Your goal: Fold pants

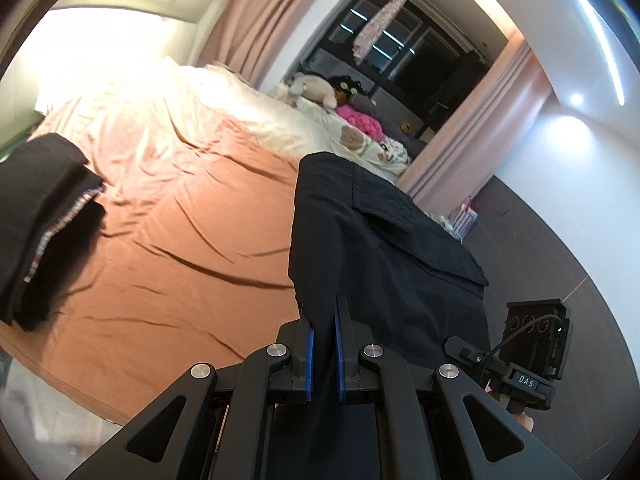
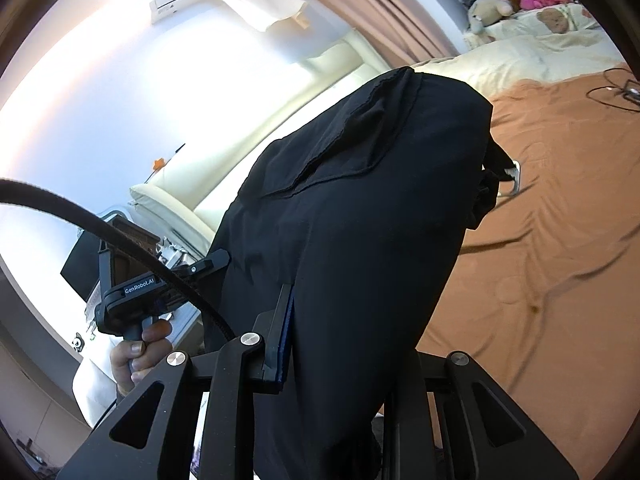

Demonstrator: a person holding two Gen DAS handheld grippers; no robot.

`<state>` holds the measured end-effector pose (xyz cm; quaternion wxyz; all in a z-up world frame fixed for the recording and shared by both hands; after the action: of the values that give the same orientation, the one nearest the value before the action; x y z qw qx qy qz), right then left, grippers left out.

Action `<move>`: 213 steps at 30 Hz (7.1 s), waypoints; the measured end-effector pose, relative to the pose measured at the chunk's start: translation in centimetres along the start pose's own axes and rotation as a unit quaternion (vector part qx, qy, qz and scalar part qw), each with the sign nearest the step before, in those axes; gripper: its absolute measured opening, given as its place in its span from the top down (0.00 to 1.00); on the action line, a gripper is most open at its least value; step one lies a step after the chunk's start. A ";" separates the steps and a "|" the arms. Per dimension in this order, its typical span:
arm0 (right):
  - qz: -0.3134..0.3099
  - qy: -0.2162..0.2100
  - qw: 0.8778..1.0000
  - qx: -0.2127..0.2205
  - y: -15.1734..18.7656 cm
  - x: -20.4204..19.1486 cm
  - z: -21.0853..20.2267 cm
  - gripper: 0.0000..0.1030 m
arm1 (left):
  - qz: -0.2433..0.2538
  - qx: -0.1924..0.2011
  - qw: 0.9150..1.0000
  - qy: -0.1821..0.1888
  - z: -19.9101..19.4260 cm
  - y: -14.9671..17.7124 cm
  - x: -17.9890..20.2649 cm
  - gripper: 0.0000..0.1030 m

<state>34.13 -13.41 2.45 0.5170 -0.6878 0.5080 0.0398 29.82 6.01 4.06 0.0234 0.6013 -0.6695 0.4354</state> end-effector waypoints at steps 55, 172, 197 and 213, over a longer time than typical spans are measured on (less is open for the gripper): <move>-0.120 -0.084 0.977 -0.156 -16.6 -10.5 41.2 0.80 | -0.122 0.089 0.967 -0.205 -15.6 -15.3 -36.7 0.92; -0.225 0.153 0.950 -0.154 -14.5 -7.4 29.0 0.28 | -0.149 0.102 0.935 -0.306 -11.4 0.7 -24.9 0.09; -0.201 0.220 0.953 -0.061 -4.6 -10.5 9.1 0.00 | -0.048 0.108 0.947 -0.299 -10.1 6.0 -8.2 0.00; -0.165 0.248 0.954 -0.038 4.3 -11.9 -0.3 0.00 | 0.013 0.120 0.948 -0.296 -10.1 12.7 0.1 0.00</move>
<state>25.09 -5.55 6.62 0.3476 -0.7690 0.4983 -0.1988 14.36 10.82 3.38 -0.2537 0.6927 -0.5970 0.3151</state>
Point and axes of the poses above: each gripper's, at about its wrist camera, not at the fingertips, and z roughly the way its jaws point, x to its right, y to its underside, the point moved 6 cm from there along z, roughly the way its jaws point, and after that the axes turned 12 degrees about -x, right-handed, at the moved point
